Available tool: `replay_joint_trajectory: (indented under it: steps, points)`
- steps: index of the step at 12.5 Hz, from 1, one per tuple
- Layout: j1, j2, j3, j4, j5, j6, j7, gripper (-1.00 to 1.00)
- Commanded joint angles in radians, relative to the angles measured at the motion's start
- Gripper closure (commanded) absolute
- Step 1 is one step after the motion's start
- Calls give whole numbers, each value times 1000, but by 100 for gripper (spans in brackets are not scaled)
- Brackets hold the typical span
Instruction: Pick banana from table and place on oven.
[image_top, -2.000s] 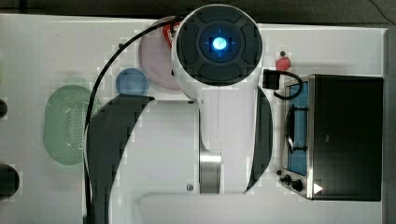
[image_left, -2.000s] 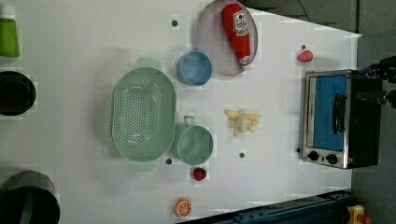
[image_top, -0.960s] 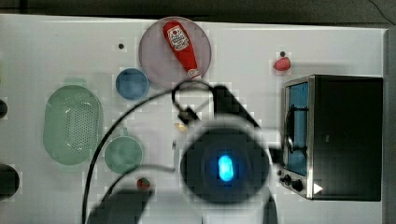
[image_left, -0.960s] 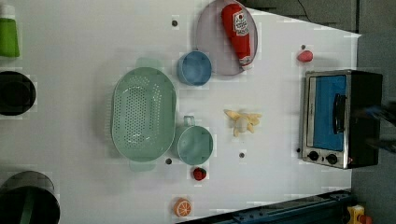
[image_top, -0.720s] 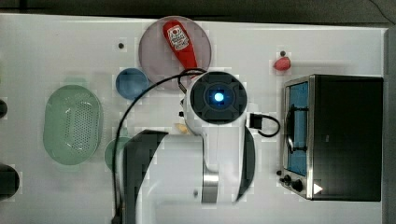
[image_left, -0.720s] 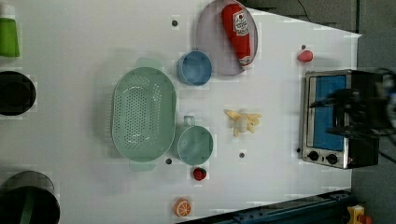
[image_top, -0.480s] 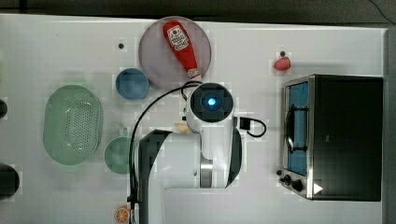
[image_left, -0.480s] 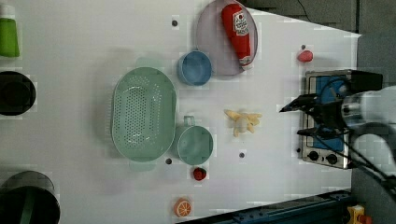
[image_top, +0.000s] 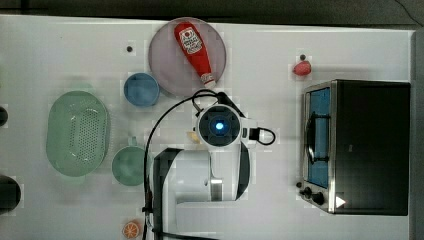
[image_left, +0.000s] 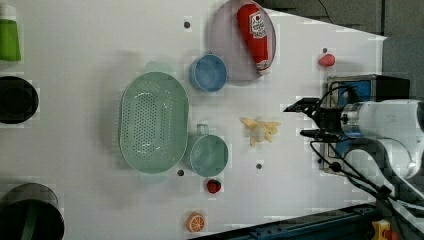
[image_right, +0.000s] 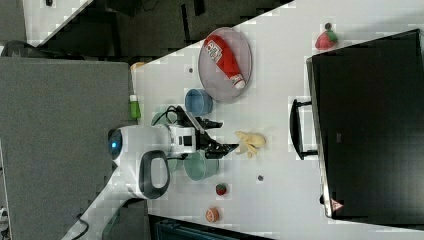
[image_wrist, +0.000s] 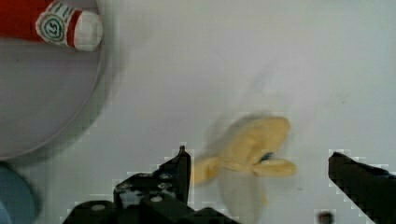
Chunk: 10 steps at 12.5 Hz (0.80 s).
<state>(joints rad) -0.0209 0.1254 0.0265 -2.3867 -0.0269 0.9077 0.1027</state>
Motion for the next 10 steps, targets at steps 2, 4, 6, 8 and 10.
replay_joint_trajectory:
  steps: [2,4,6,8,10]
  points:
    - [4,128,39,-18,15,81,142,-100]
    - [6,183,44,-18,15,136,142,-100]
    - [5,222,41,-18,15,177,142,-100]
    - [5,235,37,-18,15,201,142,-69]
    - [5,235,35,-20,15,209,141,-18]
